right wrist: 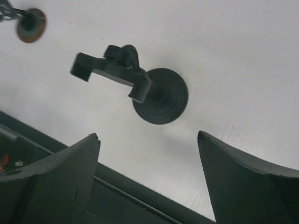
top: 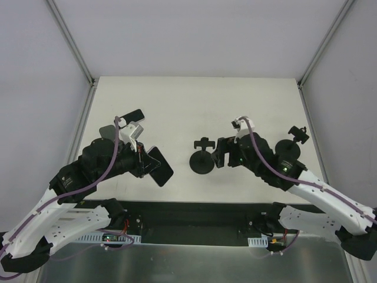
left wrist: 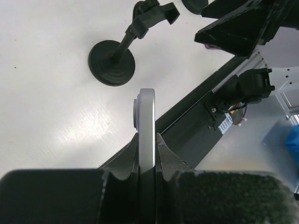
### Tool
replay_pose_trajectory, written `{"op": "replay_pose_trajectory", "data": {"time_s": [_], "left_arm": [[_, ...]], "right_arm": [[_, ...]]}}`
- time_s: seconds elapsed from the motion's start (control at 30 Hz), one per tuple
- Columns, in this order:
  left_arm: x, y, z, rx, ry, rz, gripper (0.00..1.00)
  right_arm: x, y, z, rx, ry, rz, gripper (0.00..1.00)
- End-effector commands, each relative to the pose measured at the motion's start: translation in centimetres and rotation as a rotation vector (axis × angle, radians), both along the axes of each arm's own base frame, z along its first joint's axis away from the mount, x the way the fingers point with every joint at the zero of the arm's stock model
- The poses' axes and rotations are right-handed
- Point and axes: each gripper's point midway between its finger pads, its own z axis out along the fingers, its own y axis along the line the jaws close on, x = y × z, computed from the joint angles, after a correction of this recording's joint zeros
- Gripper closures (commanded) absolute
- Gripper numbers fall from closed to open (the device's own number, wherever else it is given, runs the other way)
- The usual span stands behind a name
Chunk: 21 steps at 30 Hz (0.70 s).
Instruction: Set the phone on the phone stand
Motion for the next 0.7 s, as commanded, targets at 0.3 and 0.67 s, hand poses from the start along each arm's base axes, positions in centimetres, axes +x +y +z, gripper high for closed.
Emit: {"op": "replay_pose_trajectory", "data": {"time_s": [0.3, 0.67], "left_arm": [[0.7, 0.8, -0.5, -0.016, -0.014, 0.075, 1.00], [0.4, 0.1, -0.3, -0.019, 0.002, 0.034, 1.00]], "right_arm": [[4.8, 2.5, -0.6, -0.201, -0.090, -0.154, 0.40], [5.5, 3.8, -0.2, -0.234, -0.099, -0.127, 0.64]]}}
